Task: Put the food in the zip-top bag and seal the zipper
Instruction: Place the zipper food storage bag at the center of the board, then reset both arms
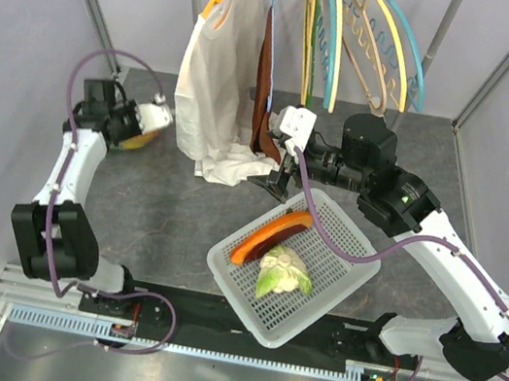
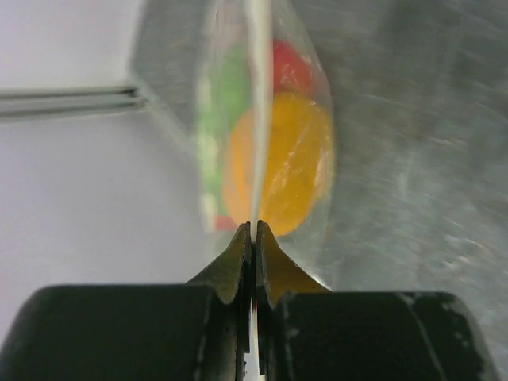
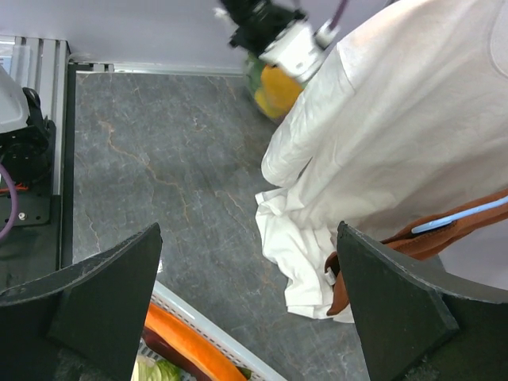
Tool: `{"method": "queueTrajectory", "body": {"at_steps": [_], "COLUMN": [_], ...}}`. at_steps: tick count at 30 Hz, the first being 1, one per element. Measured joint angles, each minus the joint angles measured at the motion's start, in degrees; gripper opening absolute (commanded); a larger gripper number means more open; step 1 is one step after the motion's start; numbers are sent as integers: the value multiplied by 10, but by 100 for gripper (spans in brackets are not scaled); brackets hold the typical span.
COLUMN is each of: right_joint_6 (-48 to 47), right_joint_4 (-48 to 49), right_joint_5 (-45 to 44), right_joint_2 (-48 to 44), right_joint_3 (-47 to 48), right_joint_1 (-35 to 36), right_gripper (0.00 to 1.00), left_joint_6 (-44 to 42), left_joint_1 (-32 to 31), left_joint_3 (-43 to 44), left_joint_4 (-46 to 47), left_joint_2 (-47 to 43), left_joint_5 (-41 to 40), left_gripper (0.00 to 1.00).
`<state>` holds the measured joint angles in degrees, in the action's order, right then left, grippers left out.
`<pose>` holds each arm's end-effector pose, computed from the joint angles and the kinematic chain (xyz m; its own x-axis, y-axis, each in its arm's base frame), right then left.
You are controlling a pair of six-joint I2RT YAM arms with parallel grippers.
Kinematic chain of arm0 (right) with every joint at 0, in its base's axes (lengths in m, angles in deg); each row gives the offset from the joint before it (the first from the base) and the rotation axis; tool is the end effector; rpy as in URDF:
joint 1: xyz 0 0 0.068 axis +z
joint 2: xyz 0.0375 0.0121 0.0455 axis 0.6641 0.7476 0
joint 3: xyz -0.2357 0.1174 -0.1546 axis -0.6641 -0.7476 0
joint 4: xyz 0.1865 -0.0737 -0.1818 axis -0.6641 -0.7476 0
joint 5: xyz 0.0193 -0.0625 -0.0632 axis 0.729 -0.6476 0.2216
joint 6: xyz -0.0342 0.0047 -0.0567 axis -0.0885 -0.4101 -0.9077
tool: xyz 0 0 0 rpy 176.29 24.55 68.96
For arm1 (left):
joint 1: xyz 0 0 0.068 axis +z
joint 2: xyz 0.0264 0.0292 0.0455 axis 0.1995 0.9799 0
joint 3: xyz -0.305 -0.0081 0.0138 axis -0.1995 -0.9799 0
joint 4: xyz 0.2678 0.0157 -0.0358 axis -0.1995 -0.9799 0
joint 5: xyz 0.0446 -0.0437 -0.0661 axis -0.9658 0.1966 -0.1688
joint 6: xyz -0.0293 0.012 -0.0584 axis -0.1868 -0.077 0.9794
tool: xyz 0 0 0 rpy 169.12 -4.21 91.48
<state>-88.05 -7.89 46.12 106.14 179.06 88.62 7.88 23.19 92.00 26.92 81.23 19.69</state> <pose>0.1819 0.2273 0.5016 0.2178 -0.2626 -0.9400 -0.9287 0.2404 -0.2823 0.3373 0.0574 0.3379 -0.2561 0.8817 -0.3963 0.6121 0.4652 0.6394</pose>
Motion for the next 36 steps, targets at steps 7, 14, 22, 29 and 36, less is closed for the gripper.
{"method": "queueTrajectory", "body": {"at_steps": [7, 14, 22, 29, 36], "right_joint_6": [0, 0, 0, 2, 24], "right_joint_4": [-2, -3, -5, -7, -9], "right_joint_5": [-2, -2, -2, -8, -25], "right_joint_2": [-2, -3, -3, -4, -31], "right_joint_3": [-4, -4, -4, -5, -41], "right_joint_1": [-1, -2, -2, -2, -2], "right_gripper": [98, 98, 98, 98, 98], "left_joint_6": [-110, -167, -214, -238, -157], "left_joint_1": [-6, -6, -56, -102, -106], "left_joint_3": [-225, -258, -298, -297, -105], "left_joint_4": [-52, -199, -345, -422, -457], "left_joint_2": [-135, -200, -272, -346, -258], "left_joint_5": [48, 91, 117, 137, 188], "left_gripper": [2, 2, 8, 82, 100]}}
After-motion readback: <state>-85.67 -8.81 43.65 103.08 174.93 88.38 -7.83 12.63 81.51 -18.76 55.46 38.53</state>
